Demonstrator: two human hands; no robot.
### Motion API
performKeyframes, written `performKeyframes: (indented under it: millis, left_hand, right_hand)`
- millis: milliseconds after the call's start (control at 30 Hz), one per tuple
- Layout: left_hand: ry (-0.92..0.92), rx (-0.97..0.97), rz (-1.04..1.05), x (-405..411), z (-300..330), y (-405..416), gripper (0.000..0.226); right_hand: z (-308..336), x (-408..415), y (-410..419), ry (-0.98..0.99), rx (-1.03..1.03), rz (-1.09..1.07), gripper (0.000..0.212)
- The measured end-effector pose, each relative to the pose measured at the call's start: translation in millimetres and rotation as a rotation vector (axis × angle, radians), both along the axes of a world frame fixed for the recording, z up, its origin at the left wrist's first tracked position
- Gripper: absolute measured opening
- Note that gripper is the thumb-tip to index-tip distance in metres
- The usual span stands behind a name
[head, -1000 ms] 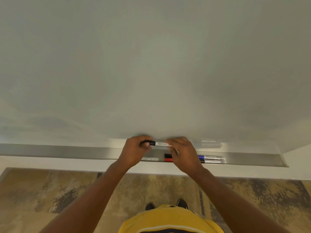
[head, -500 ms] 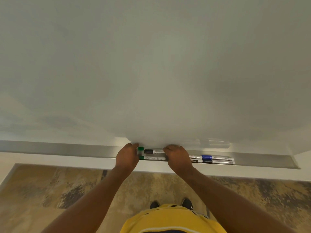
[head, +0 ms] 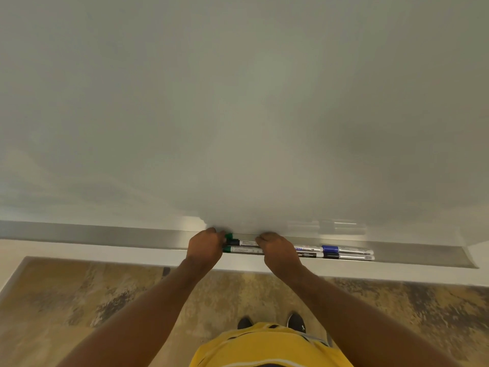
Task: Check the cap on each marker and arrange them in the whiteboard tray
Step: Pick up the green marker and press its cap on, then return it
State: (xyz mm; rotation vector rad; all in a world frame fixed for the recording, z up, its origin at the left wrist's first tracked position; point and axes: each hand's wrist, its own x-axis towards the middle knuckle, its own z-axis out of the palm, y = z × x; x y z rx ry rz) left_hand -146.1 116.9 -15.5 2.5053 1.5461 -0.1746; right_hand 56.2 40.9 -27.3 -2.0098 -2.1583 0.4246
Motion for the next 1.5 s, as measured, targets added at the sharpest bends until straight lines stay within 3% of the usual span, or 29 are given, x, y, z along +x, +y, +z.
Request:
performKeyframes:
  millis: [200, 500, 700, 967, 1067, 1200, 1367, 1500]
  left_hand:
    - [0.023, 0.002, -0.020, -2.0, -5.9, 6.9, 0.023]
    - [-0.055, -0.030, 0.104, -25.3, -11.3, 6.1, 0.019]
    - [-0.101, -0.058, 0.099, -25.3, -16.4, 4.1, 0.019]
    - [-0.131, -0.066, 0.077, -18.5, -18.2, 2.4, 0.017]
    - [-0.271, -0.101, 0.142, -16.7, -14.5, -1.7, 0.013]
    - [-0.608, -0.217, 0.287, -12.9, 6.0, -16.0, 0.008]
    - [-1.004, -0.340, 0.361, 0.5, 46.5, -35.6, 0.023]
    - [-1.220, -0.484, 0.432, 13.5, 76.0, -44.1, 0.035]
  right_hand:
    - [-1.9, -3.3, -5.0, 0.057, 0.072, 0.048, 0.041]
    - [-11.1, -16.0, -7.8, -0.040, 0.052, 0.134, 0.032]
    - [-10.1, -17.3, -6.3, -0.038, 0.011, 0.086, 0.033]
    - [-0.8, 2.4, -20.2, 0.135, 0.049, -0.099, 0.037]
    - [9.5, 12.6, -26.6, 0.228, 0.077, -0.181, 0.036]
    - [30.5, 24.0, -33.9, 0.325, 0.093, -0.211, 0.034]
    - [66.9, 32.2, -44.5, 0.494, 0.167, -0.194, 0.035]
    - [90.1, 35.5, -51.9, 0.555, 0.240, -0.220, 0.035]
